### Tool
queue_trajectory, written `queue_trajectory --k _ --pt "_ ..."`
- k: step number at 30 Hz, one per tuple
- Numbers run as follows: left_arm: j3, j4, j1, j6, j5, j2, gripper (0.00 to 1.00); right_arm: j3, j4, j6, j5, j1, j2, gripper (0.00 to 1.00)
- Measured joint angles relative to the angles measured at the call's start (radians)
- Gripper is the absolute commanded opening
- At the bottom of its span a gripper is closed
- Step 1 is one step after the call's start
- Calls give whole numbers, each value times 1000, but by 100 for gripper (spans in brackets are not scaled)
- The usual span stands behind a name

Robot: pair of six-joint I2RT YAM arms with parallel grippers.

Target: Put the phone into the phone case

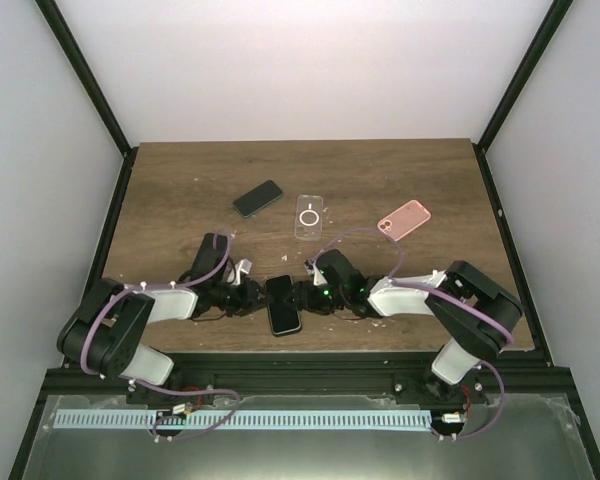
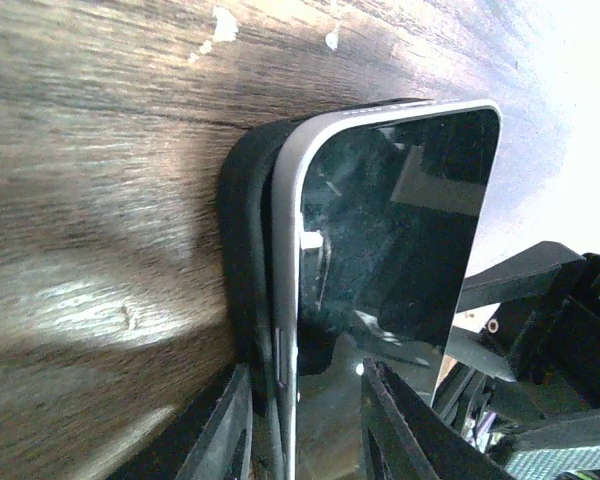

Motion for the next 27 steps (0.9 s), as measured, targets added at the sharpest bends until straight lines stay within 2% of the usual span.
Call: queue_trajectory --k 9,13,21,27 --pt "-21 -5 0 8 -16 -44 44 -61 151 55 -55 -10 0 62" --pt "-44 -8 0 6 -38 -83 38 -76 224 87 -89 -10 5 62" --pt "-54 -29 5 7 -64 -103 34 -84 316 135 -130 -16 24 62" --pt "-68 -25 6 10 -77 -118 29 -87 423 185 -156 -21 98 62"
